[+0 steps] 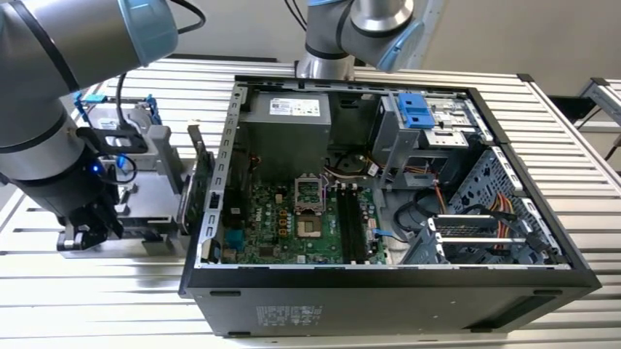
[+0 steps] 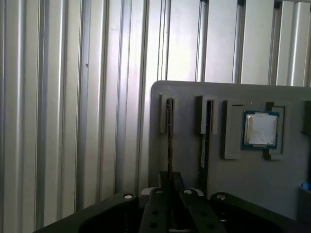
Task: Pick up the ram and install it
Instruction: 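Pick up the ram and move it above insertion slot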
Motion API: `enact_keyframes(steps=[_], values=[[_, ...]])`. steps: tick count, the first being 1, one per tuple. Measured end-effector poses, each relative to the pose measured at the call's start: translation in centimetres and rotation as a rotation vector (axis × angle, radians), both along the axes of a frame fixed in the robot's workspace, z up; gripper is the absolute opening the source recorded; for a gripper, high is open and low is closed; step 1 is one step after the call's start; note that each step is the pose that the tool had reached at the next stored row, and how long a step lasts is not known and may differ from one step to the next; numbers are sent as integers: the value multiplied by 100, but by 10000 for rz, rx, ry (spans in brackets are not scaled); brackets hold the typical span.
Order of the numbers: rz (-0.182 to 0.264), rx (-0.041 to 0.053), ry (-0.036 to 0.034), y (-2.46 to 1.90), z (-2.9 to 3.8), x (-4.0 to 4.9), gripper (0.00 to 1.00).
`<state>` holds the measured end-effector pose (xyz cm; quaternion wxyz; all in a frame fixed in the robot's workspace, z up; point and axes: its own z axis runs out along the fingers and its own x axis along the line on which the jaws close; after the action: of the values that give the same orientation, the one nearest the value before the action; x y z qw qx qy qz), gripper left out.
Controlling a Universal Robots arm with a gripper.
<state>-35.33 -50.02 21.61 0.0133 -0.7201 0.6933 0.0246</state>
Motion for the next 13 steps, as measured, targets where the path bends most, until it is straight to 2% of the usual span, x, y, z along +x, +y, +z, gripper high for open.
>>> enact_keyframes(steps=[13], values=[[-8, 1, -1, 0, 55, 0, 0]])
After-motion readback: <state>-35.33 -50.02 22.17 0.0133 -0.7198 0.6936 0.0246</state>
